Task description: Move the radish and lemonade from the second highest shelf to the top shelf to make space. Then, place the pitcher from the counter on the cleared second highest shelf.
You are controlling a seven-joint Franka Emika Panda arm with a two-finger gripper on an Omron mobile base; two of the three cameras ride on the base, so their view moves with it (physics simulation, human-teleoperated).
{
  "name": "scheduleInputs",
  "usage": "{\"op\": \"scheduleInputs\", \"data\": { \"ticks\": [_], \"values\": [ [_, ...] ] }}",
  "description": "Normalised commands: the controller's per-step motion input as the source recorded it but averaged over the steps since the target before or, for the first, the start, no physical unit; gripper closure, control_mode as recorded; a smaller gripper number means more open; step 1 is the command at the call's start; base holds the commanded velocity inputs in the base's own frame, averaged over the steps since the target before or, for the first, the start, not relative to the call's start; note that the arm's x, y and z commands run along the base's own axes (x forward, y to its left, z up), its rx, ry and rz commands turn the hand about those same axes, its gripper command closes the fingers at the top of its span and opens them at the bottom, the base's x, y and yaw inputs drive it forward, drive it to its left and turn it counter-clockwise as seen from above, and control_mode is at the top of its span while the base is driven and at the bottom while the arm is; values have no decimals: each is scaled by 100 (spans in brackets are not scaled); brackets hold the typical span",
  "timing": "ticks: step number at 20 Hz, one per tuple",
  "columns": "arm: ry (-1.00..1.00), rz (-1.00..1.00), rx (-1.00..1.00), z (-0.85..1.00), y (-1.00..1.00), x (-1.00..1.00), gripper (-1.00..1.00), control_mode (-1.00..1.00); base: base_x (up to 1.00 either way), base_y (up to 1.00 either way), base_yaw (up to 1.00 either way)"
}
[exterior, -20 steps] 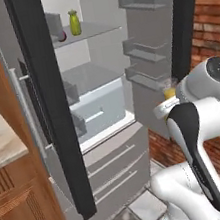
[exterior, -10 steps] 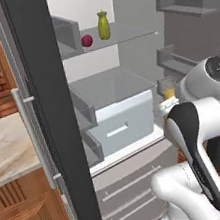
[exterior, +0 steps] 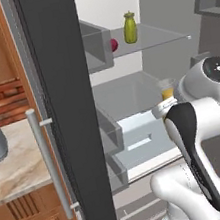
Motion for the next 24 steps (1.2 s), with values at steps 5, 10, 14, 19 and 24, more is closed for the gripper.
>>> {"op": "scheduleInputs", "data": {
  "ticks": [5, 10, 14, 19, 24],
  "values": [
    [0, 0, 0, 0, 0, 0, 100, 100, 61, -13, 13],
    [-6, 8, 8, -24, -21, 41, 100, -100, 10, -6, 2],
    [-5, 8, 7, -27, -11, 66, 100, -100, 0, 0, 0],
    [-6, 5, 6, -26, -1, 67, 100, -100, 0, 0, 0],
    [-6, 1, 5, -8, 0, 62, 100, -100, 0, 0, 0]
  ]
}}
